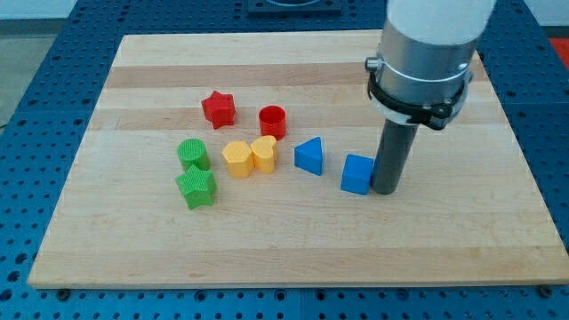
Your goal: Move the blue cube to the bottom right side of the blue triangle
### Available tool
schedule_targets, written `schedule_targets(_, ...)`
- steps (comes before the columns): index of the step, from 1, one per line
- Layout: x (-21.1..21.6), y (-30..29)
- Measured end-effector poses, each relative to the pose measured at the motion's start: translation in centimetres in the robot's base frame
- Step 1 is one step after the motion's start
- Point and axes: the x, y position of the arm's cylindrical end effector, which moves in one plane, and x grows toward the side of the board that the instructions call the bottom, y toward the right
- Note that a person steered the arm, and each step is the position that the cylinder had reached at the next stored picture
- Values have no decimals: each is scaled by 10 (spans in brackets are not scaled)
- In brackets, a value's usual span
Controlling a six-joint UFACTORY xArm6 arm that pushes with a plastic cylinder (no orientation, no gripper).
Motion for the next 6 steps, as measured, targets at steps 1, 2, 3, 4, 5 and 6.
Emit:
schedule_targets(1, 9, -1)
schedule_targets(2, 24, -9)
schedule_targets(3, -6, 52)
schedule_targets(4, -42, 6)
schedule_targets(5, -18, -41)
schedule_targets(6, -10, -40)
